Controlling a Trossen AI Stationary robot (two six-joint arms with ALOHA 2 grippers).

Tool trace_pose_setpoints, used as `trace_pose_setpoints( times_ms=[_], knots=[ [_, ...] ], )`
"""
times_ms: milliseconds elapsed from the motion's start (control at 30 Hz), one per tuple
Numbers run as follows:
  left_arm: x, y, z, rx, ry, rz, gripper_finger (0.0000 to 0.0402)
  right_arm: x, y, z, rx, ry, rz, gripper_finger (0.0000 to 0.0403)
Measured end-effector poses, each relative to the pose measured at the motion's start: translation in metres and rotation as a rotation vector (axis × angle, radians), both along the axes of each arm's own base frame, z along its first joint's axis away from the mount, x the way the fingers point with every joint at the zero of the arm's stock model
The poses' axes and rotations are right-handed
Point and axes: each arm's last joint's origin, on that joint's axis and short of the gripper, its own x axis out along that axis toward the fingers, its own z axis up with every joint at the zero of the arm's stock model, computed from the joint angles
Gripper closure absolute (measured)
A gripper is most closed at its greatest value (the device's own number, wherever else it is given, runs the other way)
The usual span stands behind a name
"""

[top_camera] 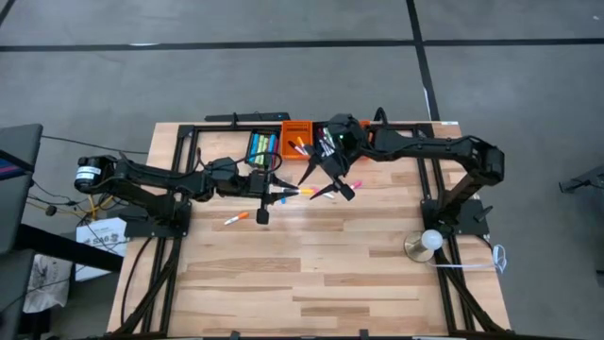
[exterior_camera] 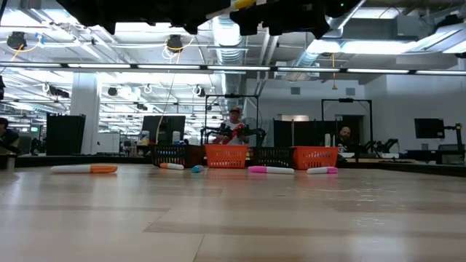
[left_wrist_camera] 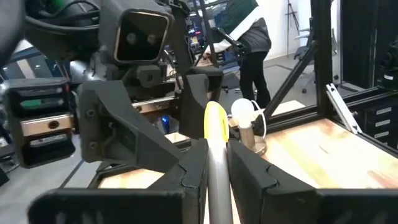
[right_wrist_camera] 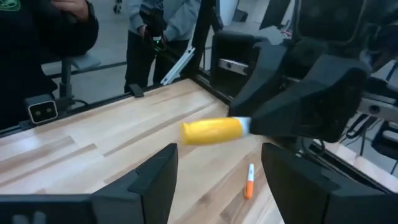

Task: Pick & Place Markers
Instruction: Put the small yellow highlighter pen into the left orange basket

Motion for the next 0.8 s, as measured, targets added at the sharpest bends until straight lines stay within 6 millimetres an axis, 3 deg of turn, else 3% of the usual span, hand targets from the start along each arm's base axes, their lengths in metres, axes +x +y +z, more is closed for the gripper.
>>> trace_pose_setpoints(
  times_ms=[800],
  knots=[
    [0.0, 0.0, 0.0, 0.004, -0.002, -0.01, 0.0348, 0.007, 0.022, 0.008, -0.035, -0.087, 0.038, 0.0224]
  ],
)
